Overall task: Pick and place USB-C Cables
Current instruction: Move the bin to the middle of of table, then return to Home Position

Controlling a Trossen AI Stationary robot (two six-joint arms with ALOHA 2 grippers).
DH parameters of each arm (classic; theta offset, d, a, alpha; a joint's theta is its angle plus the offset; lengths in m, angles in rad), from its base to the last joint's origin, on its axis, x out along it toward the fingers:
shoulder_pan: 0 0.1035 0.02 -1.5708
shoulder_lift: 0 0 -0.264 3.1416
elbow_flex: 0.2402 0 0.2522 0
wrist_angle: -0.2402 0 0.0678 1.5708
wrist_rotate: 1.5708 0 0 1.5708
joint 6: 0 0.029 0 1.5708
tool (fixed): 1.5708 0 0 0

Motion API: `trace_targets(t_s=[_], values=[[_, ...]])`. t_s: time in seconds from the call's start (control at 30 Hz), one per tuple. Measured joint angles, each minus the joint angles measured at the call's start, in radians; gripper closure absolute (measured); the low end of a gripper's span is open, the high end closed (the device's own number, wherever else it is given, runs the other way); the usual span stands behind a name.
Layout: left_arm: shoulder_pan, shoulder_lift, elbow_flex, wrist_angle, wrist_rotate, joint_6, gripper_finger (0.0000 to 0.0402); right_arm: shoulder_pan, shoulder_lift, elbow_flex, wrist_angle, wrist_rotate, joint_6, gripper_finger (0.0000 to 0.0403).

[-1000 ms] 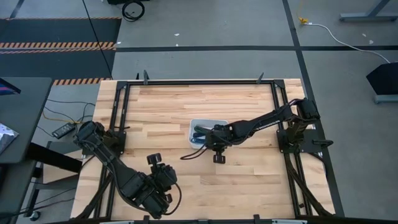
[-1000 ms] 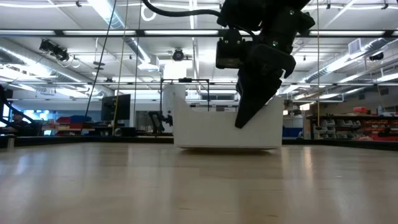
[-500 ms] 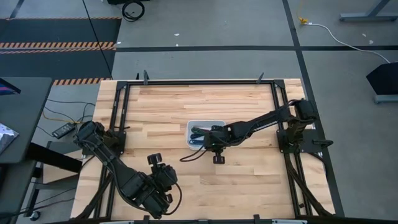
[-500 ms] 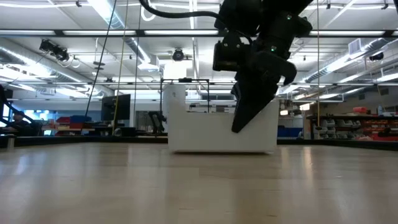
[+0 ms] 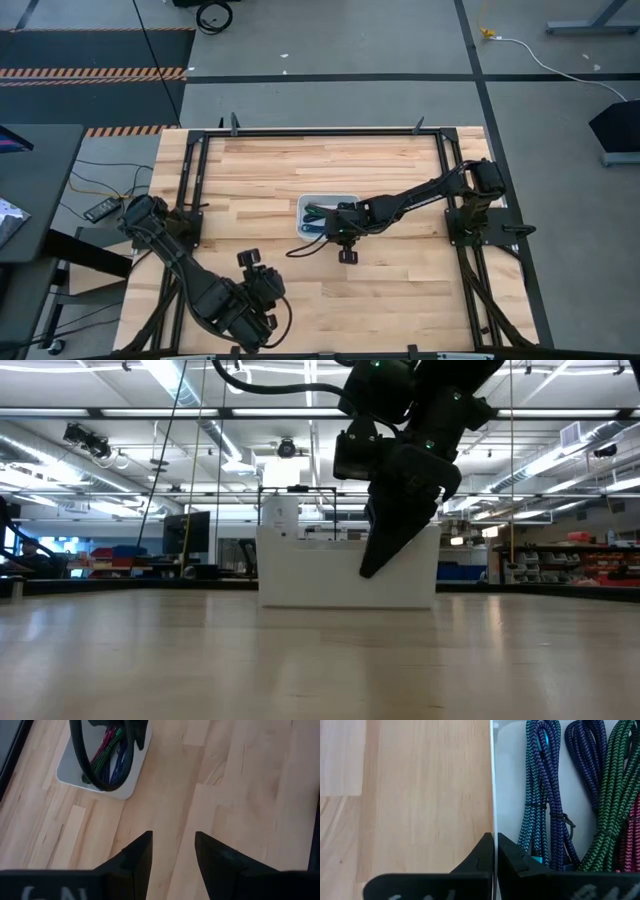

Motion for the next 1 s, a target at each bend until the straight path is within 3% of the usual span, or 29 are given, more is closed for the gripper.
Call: trace_targets(t_s=[0.3,0.7,1.0], values=[[-0.002,0.0,0.0,0.005,0.004,-0.004,0.0246,0.0,0.0,-0.002,0.01,-0.008,0.013,0.0383],[0.0,0.0,0.0,-0.005,0.021,0.003,0.0246,0.01,-0.014,0.0,0.003,-0.01,0.014,0.0293],[0.051,0.0,0.0,-0.033,-0.014,0.09,0.025,0.033,-0.136,0.098,-0.181,-0.009,-0.011,0.0236]])
